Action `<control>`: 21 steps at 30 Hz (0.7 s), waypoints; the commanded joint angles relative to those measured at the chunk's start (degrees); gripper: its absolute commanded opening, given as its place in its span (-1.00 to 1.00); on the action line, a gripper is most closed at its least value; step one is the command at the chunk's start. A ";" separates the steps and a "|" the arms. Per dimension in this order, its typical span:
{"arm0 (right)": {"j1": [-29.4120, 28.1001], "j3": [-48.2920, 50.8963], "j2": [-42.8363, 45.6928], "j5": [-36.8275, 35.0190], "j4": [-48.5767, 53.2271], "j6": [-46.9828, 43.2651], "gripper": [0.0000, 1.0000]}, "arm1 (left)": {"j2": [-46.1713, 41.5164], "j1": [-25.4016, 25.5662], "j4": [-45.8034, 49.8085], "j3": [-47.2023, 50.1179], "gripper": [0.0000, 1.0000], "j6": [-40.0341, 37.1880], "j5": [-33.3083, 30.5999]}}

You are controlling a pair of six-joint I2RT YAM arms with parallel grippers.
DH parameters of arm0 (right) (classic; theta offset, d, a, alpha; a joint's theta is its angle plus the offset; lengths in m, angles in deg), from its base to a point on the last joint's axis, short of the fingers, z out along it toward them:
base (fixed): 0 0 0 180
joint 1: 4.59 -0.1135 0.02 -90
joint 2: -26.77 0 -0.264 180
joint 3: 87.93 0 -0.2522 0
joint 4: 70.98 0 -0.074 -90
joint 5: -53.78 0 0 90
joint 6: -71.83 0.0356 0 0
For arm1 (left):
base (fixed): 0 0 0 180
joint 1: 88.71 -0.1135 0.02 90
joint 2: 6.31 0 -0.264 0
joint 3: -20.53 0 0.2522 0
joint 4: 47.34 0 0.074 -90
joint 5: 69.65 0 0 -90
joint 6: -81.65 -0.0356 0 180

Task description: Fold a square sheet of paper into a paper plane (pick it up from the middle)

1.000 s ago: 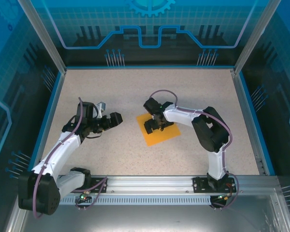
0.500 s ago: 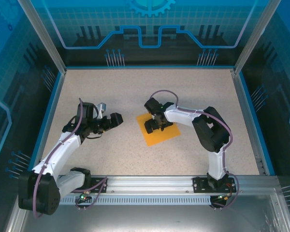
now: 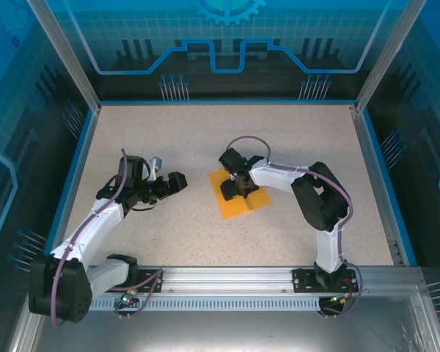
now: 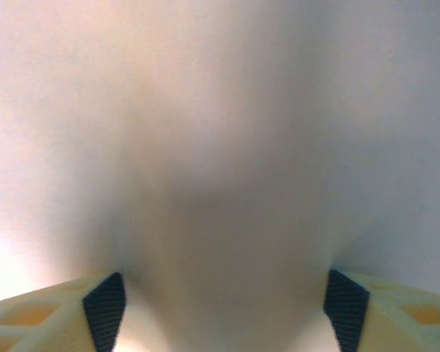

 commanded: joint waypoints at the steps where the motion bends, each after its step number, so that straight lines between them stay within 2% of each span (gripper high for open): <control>1: 0.79 1.86 -2.68 0.89 1.83 -0.49 0.34 | 0.31 -0.15 -0.48 0.29 0.97 -0.19 2.01; 13: 0.68 -0.15 3.57 2.17 2.02 -0.08 -0.15 | 0.91 -0.22 -0.53 -0.40 0.97 -0.22 2.11; 21: 0.71 -1.01 7.37 5.48 2.10 0.14 -0.34 | 0.68 -0.20 1.53 -2.43 0.98 -1.16 1.47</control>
